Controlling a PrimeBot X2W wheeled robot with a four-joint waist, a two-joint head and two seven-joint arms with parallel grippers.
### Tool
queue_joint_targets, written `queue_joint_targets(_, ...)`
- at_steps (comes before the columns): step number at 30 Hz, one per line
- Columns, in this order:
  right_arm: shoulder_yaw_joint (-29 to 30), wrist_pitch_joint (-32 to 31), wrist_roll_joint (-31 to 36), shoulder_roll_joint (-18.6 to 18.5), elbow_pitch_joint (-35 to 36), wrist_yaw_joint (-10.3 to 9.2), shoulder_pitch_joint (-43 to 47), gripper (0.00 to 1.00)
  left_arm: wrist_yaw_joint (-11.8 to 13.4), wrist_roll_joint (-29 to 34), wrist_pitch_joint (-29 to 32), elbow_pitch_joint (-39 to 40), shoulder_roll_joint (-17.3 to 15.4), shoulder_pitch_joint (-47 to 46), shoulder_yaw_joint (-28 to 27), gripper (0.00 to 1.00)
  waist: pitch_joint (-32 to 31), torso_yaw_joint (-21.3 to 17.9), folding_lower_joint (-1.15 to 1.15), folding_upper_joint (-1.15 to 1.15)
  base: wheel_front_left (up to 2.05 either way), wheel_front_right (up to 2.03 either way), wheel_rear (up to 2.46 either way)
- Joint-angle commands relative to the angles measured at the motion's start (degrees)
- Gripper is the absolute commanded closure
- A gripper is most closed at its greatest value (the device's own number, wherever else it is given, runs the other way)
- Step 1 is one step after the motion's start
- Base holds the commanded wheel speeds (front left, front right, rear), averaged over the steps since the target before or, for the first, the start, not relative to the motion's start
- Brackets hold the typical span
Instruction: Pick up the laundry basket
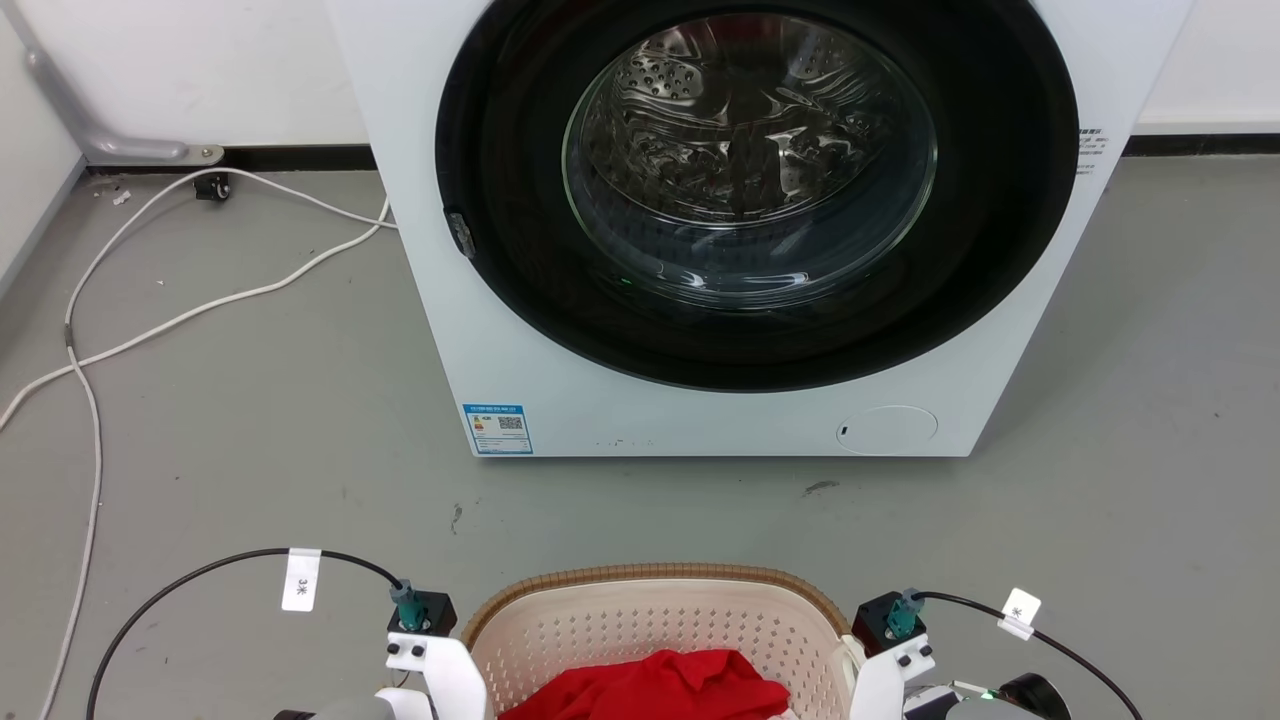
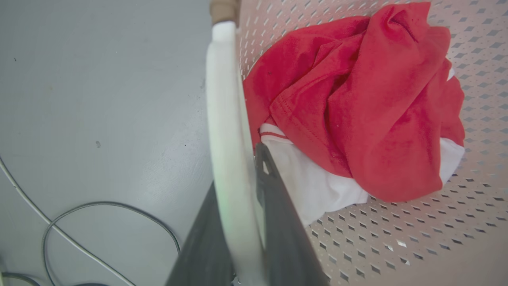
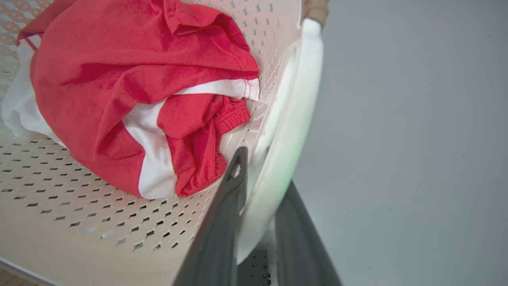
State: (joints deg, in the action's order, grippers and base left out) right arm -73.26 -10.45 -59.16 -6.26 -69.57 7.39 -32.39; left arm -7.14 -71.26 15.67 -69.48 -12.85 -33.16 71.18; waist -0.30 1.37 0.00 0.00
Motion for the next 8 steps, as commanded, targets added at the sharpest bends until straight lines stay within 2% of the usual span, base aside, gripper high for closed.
queue_joint_targets(1, -0.3, -0.1, 0.3, 0.1, 0.3, 0.19, 0.2, 1.00, -0.6, 0.0, -0.3, 0.5, 0.2, -0.4, 0.2, 1.00, 0.0, 0.0, 0.00, 0.00, 0.00, 0.00, 0.00)
queue_joint_targets(8, -0.3, -0.1, 0.4, 0.1, 0.3, 0.19, 0.5, 1.00, -0.6, -0.1, -0.3, 0.3, 0.2, -0.2, 0.5, 1.00, -0.1, 0.0, 0.00, 0.00, 0.00, 0.00, 0.00)
